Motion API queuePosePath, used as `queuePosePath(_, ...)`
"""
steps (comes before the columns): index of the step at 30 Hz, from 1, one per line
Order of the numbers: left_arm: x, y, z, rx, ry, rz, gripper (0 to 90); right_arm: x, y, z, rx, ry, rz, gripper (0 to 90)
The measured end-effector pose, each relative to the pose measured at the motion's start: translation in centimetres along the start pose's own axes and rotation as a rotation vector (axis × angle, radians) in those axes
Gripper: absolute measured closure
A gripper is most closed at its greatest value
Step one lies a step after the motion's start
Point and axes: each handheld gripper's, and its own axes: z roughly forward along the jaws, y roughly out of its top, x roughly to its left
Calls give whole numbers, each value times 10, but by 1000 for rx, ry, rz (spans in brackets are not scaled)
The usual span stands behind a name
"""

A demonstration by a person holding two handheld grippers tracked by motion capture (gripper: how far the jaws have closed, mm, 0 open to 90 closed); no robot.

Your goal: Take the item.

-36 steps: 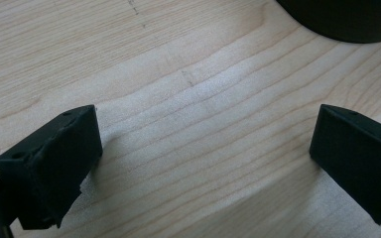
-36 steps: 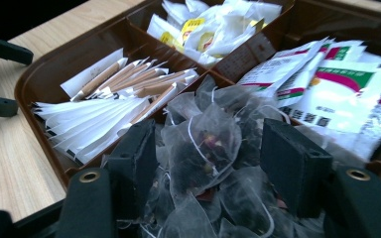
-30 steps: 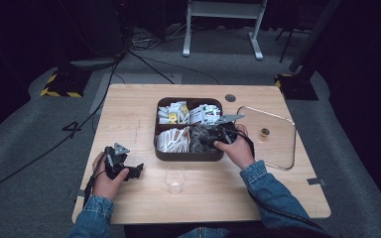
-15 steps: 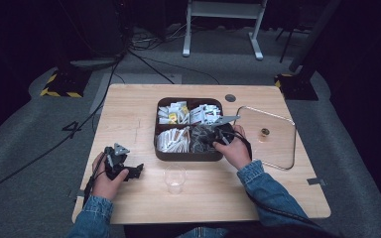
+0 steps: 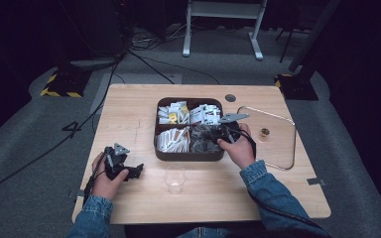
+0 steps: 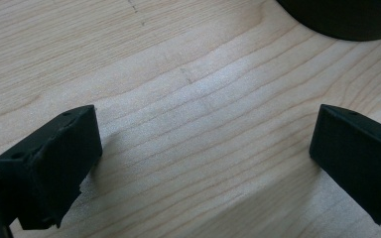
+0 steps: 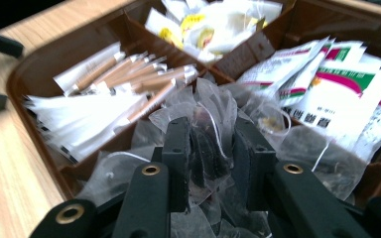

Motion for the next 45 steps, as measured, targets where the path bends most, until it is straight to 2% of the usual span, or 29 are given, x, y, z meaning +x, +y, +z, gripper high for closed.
queuePosePath(5,0,0,0,-1,1,-2,2,-1,2,-7,-44,7,16,709)
queuePosePath(9,0,0,0,-2,0,-2,2,0,7,-17,-92,17,12,709)
queuePosePath(16,0,0,0,-1,-1,-2,2,3,13,-30,-123,15,6,709)
queuePosePath(22,1,1,1,-2,-9,10,3,12,16,-43,-142,15,-4,709)
queuePosePath(32,1,2,2,-2,-16,10,3,24,18,-58,-146,25,-32,709)
queuePosePath(37,1,2,2,-3,-15,9,3,35,21,-57,-121,45,-50,709)
queuePosePath(45,1,2,2,-3,-10,9,6,50,24,-56,-113,83,-79,709)
